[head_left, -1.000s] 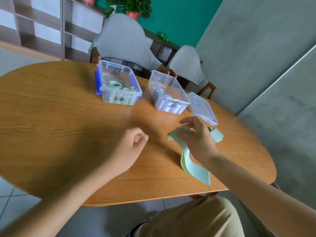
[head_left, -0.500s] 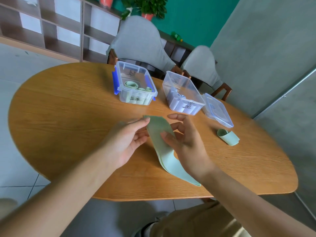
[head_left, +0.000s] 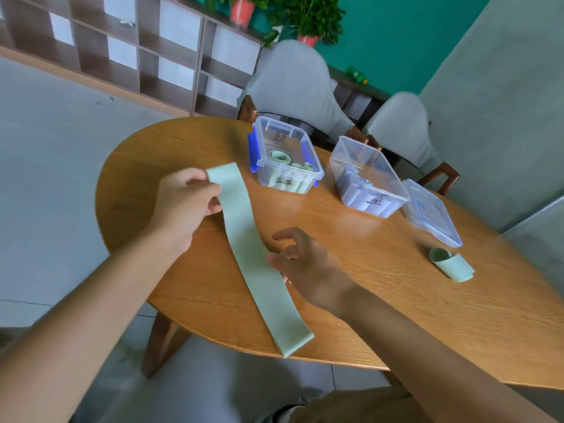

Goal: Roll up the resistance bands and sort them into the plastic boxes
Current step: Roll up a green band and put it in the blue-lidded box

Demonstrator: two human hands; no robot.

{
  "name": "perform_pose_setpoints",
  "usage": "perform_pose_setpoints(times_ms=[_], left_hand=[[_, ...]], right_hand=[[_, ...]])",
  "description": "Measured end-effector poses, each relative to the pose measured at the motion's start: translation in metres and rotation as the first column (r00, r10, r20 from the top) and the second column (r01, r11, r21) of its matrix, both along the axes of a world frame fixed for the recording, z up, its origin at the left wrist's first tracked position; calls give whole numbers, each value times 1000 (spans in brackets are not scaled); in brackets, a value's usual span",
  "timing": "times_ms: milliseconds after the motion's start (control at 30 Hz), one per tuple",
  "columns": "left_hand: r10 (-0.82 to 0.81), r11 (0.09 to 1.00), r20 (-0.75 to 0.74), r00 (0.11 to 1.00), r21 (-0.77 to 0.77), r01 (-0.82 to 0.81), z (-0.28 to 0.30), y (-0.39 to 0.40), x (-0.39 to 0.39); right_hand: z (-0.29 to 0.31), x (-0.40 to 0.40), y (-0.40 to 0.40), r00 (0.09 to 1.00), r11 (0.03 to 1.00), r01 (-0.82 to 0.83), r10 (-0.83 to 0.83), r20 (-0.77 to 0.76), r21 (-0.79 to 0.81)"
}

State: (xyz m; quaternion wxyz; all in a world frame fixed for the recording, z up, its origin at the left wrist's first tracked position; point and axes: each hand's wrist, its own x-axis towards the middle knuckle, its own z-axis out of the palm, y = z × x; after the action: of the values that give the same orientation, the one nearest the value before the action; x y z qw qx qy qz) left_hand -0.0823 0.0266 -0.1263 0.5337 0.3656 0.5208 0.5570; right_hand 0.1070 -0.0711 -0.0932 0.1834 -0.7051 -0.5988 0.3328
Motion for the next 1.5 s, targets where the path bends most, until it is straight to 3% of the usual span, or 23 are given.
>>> perform_pose_setpoints(times_ms=[133, 400, 633, 800, 933, 1200, 1333, 1500], left_hand=[[90, 996, -126, 988, 32, -87, -6, 16, -17], [223, 973, -237, 946, 120, -199, -9, 36, -33], [140, 977, -369, 919, 202, -67, -15, 35, -34], [85, 975, -415, 906, 223, 10, -16, 22, -42], [37, 970, -458, 888, 231, 79, -13, -6, -45], [-122, 903, -570, 813, 277, 329, -14, -84, -43], [-170, 857, -683, 710, 252, 449, -10, -111, -44], [-139, 803, -803, 580, 251, 541, -17, -127, -49]], right_hand=[[0, -10, 1, 999, 998, -52, 53, 13, -16], [-4, -15, -8, 992, 994, -109, 109, -56, -5], [-18, -26, -8, 989, 990, -65, 80, -122, 126], [-14, -42, -8, 938, 996, 6, 25, -345, 88], [-12, -46, -15, 915, 995, 9, 34, -401, 103], [-19, -32, -33, 988, 945, -102, 132, -77, 312], [-23, -27, -43, 966, 860, -249, 253, 51, 446], [-32, -21, -49, 904, 763, -425, 384, 188, 486]])
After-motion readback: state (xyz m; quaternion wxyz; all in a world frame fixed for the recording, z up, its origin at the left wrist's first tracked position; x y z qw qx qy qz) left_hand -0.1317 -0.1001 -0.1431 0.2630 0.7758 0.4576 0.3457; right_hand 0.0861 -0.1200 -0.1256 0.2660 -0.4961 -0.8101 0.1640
